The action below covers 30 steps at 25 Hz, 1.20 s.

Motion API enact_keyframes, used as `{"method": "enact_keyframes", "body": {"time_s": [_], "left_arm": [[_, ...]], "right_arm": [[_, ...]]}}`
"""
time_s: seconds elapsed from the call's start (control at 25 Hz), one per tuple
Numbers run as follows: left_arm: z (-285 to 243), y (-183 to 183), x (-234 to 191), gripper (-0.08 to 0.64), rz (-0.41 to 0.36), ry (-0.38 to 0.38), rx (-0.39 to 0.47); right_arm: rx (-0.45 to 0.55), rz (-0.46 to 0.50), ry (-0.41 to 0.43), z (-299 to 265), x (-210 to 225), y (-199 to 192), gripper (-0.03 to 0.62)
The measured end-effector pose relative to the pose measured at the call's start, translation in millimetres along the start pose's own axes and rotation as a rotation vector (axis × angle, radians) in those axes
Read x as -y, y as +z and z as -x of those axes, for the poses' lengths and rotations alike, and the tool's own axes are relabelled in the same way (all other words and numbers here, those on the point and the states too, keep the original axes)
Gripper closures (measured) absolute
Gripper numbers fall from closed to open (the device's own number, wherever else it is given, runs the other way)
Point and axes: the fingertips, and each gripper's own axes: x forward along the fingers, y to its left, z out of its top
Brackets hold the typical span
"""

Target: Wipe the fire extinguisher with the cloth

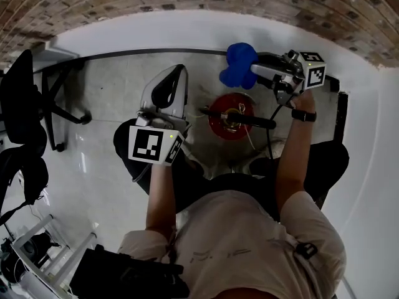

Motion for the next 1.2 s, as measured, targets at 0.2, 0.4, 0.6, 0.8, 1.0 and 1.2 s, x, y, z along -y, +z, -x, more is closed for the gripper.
{"method": "enact_keyframes", "body": {"time_s": [0.2,0.4,0.6,0.8,1.0,1.2], "left_arm": [[1.6,-4.2,-5.0,0.560,0.012,0.011,-0.003],[1.9,-5.2,-9.3,0.560,0.014,0.016,-0.003],[1.7,-12.6,-15.9,0.560,0.023,0.028,-0.015],[-1.6,-19.1,-20.3,0.560,0.030,0.030,-0.029],[-2.1,-30.4,-27.6,0.560,0.031,0.046,-0.056],[-2.6,-31.8,-36.0,0.560,0.039,0.063,-0.053]], "right_arm": [[-0.313,0.027,0.097,-31.8,-27.2,-52.7,0.526],[-0.273,-0.103,-0.040,-29.6,31.2,-70.6,0.525],[-0.525,-0.311,-0.322,10.4,135.3,-174.1,0.523],[-0.575,-0.546,-0.559,49.1,237.1,-289.5,0.531],[-0.691,-0.537,-0.729,76.6,300.9,-354.1,0.531],[-0.619,-0.509,-0.788,94.8,311.7,-362.9,0.522]]}}
